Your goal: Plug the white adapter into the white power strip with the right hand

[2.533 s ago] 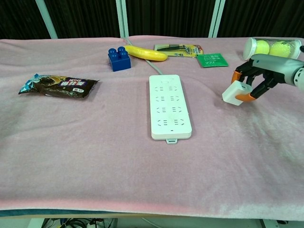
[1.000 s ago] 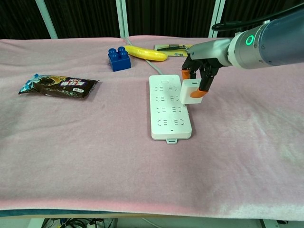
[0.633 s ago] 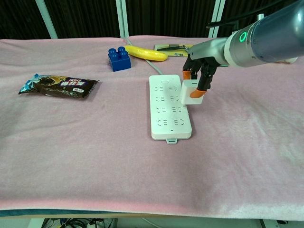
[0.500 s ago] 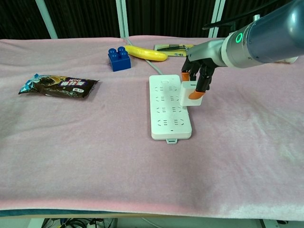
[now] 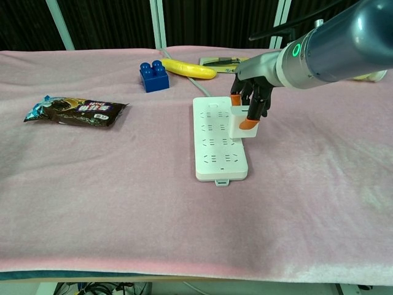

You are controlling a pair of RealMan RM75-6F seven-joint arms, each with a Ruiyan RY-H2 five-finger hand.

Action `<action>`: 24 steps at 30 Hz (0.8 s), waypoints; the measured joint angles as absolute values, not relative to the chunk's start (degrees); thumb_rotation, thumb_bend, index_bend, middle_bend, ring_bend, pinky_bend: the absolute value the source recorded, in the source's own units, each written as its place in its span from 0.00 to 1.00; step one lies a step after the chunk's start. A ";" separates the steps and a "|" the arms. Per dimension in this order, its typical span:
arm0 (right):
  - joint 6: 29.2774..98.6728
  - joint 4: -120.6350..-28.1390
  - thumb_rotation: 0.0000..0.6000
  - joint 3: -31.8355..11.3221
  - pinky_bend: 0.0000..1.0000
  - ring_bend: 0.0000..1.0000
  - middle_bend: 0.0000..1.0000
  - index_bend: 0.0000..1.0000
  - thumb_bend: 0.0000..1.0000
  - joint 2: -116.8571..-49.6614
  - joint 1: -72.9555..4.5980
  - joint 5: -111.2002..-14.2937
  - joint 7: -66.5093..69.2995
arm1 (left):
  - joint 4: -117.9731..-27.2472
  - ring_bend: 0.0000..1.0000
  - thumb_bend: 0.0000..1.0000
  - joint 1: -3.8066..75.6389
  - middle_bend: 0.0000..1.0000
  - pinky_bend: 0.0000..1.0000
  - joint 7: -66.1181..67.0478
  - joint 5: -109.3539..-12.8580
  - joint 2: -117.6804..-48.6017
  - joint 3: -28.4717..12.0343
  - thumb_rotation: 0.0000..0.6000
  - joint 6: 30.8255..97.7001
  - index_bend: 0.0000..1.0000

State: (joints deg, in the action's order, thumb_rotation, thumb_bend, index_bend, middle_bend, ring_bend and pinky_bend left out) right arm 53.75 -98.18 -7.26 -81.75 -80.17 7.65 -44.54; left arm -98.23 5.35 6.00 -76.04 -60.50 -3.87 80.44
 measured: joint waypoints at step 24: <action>53.81 -98.09 1.00 -8.72 0.34 0.57 0.61 0.71 0.35 -82.64 -79.68 8.16 -45.88 | -98.46 0.00 0.23 5.36 0.00 0.00 6.12 -75.54 -60.42 -3.91 1.00 80.26 0.01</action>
State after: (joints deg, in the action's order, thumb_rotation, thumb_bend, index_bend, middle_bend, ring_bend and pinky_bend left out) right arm 53.81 -98.09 -8.72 -82.64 -79.68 8.16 -45.88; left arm -98.46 5.36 6.12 -75.54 -60.42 -3.91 80.26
